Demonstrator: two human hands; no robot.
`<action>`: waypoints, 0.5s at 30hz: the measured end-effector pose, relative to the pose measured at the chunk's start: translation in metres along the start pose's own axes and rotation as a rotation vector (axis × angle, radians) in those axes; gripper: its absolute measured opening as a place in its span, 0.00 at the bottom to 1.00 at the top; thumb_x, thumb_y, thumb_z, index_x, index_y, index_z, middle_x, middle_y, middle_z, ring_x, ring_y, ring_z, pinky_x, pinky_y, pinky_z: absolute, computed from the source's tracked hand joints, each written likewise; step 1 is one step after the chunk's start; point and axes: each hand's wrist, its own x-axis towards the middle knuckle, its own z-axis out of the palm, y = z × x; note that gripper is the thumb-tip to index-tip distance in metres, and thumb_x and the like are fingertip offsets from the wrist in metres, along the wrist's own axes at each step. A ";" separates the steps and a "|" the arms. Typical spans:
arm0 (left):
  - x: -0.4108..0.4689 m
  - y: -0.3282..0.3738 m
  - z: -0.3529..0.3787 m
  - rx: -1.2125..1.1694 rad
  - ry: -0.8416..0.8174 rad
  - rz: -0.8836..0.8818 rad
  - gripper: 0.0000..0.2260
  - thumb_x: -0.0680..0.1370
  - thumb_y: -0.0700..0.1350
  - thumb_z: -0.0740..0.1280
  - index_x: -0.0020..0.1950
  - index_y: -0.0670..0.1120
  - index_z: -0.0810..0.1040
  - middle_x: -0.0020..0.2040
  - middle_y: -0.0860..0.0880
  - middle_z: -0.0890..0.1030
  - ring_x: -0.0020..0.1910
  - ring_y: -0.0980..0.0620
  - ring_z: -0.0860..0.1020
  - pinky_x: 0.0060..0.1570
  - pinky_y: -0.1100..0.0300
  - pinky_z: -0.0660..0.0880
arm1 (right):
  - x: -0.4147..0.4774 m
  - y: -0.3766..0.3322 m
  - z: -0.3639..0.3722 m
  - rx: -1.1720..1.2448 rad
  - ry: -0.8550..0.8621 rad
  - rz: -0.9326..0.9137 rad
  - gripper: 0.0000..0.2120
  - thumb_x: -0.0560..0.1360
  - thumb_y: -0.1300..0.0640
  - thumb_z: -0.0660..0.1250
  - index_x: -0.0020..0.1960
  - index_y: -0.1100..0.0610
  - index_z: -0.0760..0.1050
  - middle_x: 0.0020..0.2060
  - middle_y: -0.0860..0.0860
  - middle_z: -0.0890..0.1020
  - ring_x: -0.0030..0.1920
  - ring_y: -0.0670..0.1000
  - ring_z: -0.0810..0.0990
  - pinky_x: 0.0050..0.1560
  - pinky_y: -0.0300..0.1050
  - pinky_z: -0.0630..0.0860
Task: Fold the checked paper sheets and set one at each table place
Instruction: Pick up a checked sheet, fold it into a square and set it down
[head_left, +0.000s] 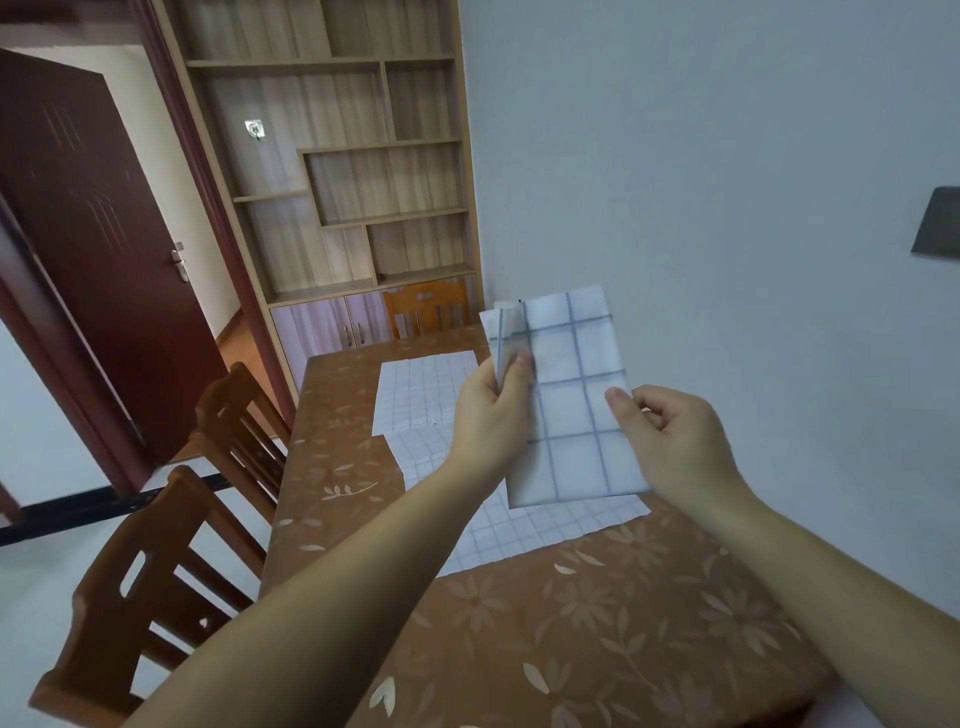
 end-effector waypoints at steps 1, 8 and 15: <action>0.000 -0.001 0.000 0.028 0.020 0.020 0.10 0.83 0.50 0.60 0.45 0.51 0.78 0.46 0.49 0.85 0.46 0.51 0.84 0.48 0.53 0.82 | 0.000 0.000 0.001 -0.009 0.014 -0.004 0.25 0.79 0.52 0.65 0.30 0.58 0.56 0.24 0.47 0.55 0.27 0.47 0.55 0.26 0.38 0.53; -0.007 -0.009 -0.012 0.022 -0.277 -0.115 0.01 0.78 0.48 0.69 0.49 0.52 0.80 0.50 0.51 0.85 0.49 0.51 0.84 0.50 0.54 0.82 | 0.005 -0.009 -0.002 -0.037 0.110 -0.020 0.25 0.79 0.54 0.65 0.29 0.55 0.57 0.24 0.48 0.57 0.27 0.47 0.57 0.26 0.38 0.55; -0.006 -0.001 -0.021 0.231 -0.356 -0.034 0.03 0.80 0.48 0.67 0.49 0.50 0.77 0.41 0.50 0.82 0.34 0.49 0.81 0.28 0.57 0.77 | 0.005 -0.020 -0.016 0.331 -0.492 0.359 0.09 0.79 0.54 0.64 0.44 0.58 0.76 0.25 0.50 0.81 0.24 0.50 0.78 0.26 0.40 0.73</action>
